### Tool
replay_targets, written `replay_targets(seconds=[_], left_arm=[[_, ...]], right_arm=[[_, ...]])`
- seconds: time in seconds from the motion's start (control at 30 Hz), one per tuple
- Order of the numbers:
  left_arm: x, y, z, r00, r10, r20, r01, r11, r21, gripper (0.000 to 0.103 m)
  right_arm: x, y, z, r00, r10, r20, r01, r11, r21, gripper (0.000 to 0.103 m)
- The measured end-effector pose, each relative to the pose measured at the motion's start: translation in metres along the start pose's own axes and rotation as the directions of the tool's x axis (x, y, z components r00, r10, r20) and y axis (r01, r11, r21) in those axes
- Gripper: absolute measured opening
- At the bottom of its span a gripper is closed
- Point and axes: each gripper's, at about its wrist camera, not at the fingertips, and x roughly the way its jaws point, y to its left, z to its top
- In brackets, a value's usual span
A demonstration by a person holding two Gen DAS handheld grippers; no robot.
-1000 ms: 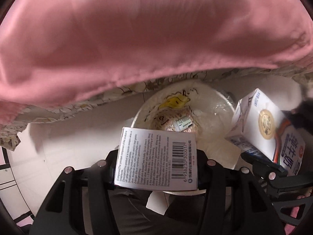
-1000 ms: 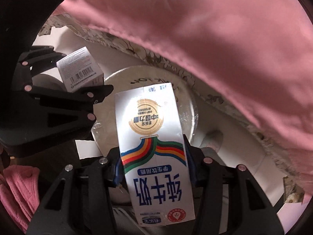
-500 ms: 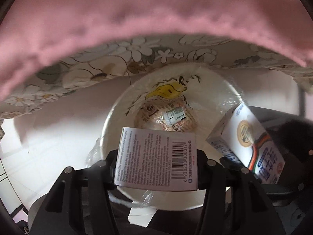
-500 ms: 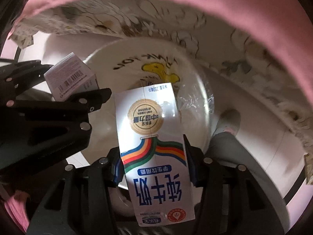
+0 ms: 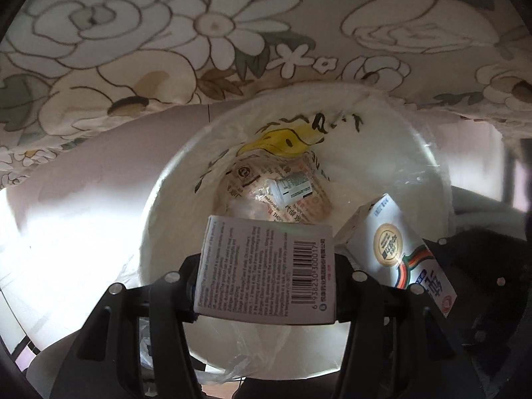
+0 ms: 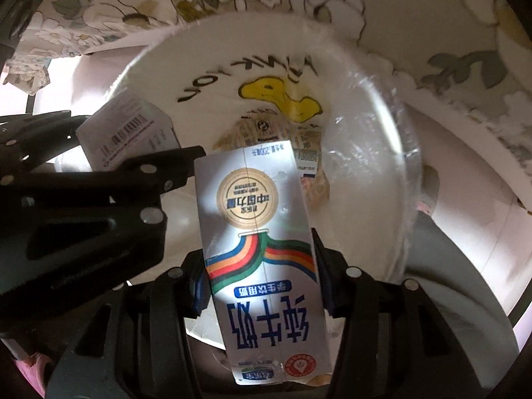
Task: Collect trash
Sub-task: 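Open both tools to drop the box and carton into the lined bowl, then move both tools back over the bed toward the blocks and foam tube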
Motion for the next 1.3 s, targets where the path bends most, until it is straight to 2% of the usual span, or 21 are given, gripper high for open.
replay_targets(seconds=[0.13,0.23,0.63,0.73,0.9,1.0,1.1,1.17,1.3], left_arm=[[0.005,0.001,0.000,1.000,0.004,-0.019,-0.004,1.000,-0.008,0.059],[0.008,0.003,-0.001,1.000,0.003,-0.024,-0.004,1.000,-0.023,0.070],[-0.016,-0.002,-0.024,1.000,-0.013,0.001,0.013,1.000,-0.011,0.070],[-0.031,-0.001,-0.036,1.000,-0.003,0.031,0.003,1.000,0.000,0.070],[-0.083,0.003,-0.047,0.989,0.019,0.143,-0.024,0.999,0.031,0.070],[-0.129,0.006,-0.051,0.972,0.018,0.234,-0.029,0.999,0.046,0.073],[-0.176,0.007,-0.053,0.944,0.027,0.328,-0.052,0.996,0.067,0.077],[-0.213,0.010,-0.052,0.918,0.038,0.394,-0.073,0.995,0.074,0.077],[-0.274,0.015,-0.043,0.862,0.052,0.504,-0.103,0.992,0.074,0.077]], right_arm=[[0.009,0.001,0.004,1.000,0.007,-0.019,-0.007,1.000,0.004,0.054],[0.010,0.002,0.006,1.000,0.008,-0.014,-0.008,1.000,0.002,0.064],[-0.022,0.008,-0.012,0.999,0.019,0.046,-0.019,1.000,-0.001,0.065],[-0.045,0.020,-0.023,0.996,0.002,0.092,0.002,0.999,-0.050,0.065],[-0.095,0.036,-0.039,0.979,-0.046,0.199,0.076,0.986,-0.150,0.065],[-0.130,0.040,-0.047,0.965,-0.042,0.260,0.087,0.982,-0.166,0.065],[-0.175,0.044,-0.049,0.941,-0.031,0.337,0.091,0.982,-0.164,0.065],[-0.203,0.043,-0.050,0.922,-0.033,0.385,0.102,0.982,-0.161,0.065],[-0.269,0.045,-0.043,0.863,-0.058,0.501,0.149,0.979,-0.142,0.065]])
